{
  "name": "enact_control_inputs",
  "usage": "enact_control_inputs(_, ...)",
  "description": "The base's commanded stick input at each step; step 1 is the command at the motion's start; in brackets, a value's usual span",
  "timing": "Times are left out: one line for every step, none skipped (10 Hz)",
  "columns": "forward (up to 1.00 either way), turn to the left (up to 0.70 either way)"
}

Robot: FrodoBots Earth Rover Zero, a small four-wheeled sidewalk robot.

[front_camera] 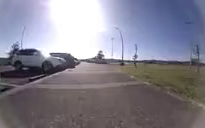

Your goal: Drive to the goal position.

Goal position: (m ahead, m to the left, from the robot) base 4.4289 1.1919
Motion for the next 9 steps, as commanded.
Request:
enact_control_inputs(1.00,0.00)
enact_control_inputs(1.00,0.00)
enact_control_inputs(1.00,0.00)
enact_control_inputs(1.00,0.00)
enact_control_inputs(1.00,0.00)
enact_control_inputs(1.00,0.00)
enact_control_inputs(1.00,0.00)
enact_control_inputs(1.00,0.00)
enact_control_inputs(1.00,0.00)
